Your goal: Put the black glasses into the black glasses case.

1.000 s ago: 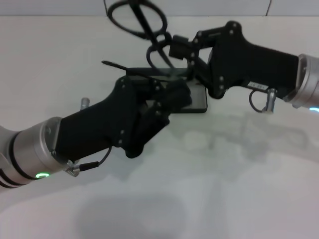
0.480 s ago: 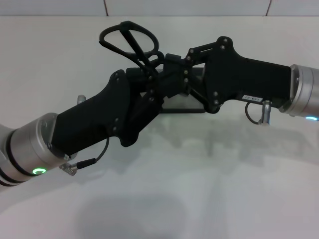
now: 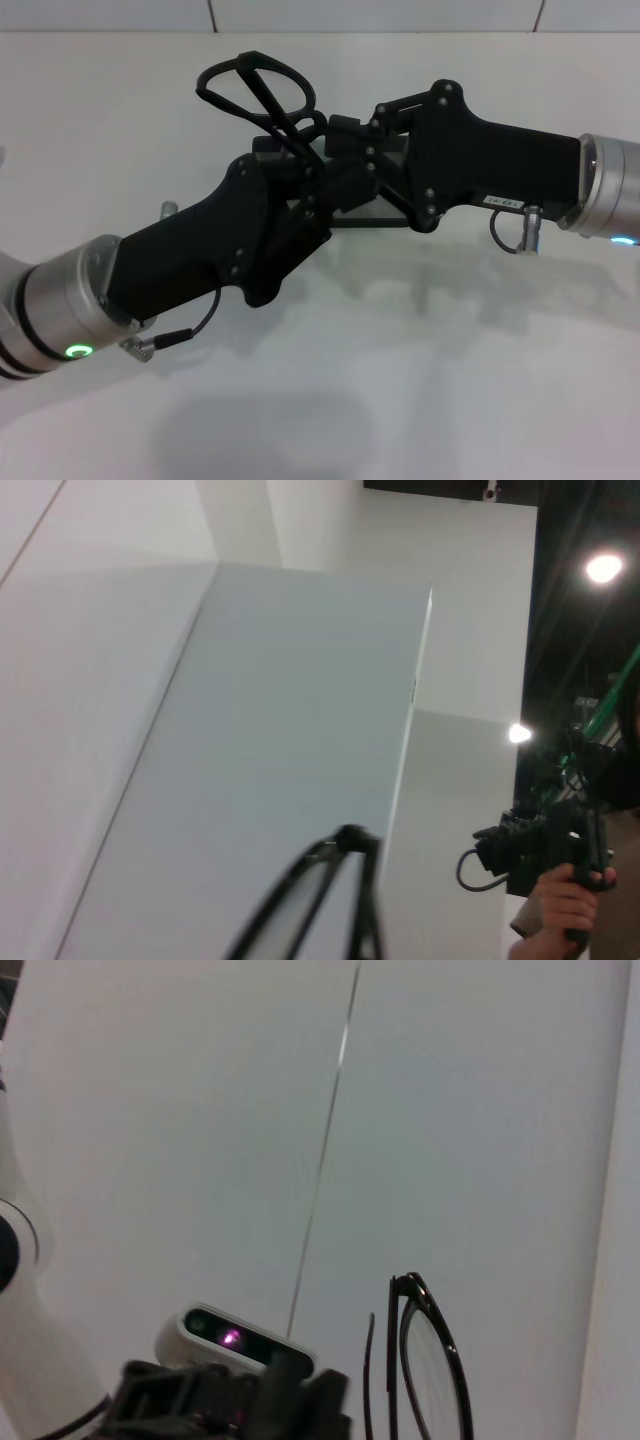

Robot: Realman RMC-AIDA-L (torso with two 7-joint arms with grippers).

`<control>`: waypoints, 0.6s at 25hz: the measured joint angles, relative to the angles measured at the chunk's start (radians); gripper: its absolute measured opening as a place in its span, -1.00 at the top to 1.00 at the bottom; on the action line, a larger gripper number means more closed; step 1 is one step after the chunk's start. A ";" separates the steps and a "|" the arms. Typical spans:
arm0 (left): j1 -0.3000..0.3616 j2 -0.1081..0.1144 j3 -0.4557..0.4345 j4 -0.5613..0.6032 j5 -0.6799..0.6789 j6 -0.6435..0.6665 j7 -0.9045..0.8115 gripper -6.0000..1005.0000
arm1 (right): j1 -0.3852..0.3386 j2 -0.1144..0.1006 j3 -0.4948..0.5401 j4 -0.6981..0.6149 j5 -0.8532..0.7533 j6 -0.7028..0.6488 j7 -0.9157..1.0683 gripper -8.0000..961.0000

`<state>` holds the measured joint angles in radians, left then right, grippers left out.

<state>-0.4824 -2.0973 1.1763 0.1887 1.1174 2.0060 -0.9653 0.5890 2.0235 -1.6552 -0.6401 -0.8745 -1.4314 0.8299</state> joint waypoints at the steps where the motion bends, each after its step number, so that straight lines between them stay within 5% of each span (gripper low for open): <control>1: 0.002 0.001 0.000 0.000 0.003 0.003 -0.002 0.82 | 0.000 -0.001 0.000 0.000 0.000 0.006 0.000 0.93; 8: 0.074 0.014 0.010 0.062 0.030 0.026 -0.044 0.82 | -0.021 -0.008 0.018 -0.037 -0.053 0.070 0.028 0.93; 15: 0.186 0.032 0.034 0.212 0.022 0.030 -0.098 0.82 | -0.118 0.001 -0.018 -0.367 -0.502 0.399 0.212 0.93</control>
<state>-0.2968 -2.0657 1.2108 0.4011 1.1391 2.0357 -1.0635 0.4711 2.0248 -1.6736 -1.0070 -1.3765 -1.0329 1.0419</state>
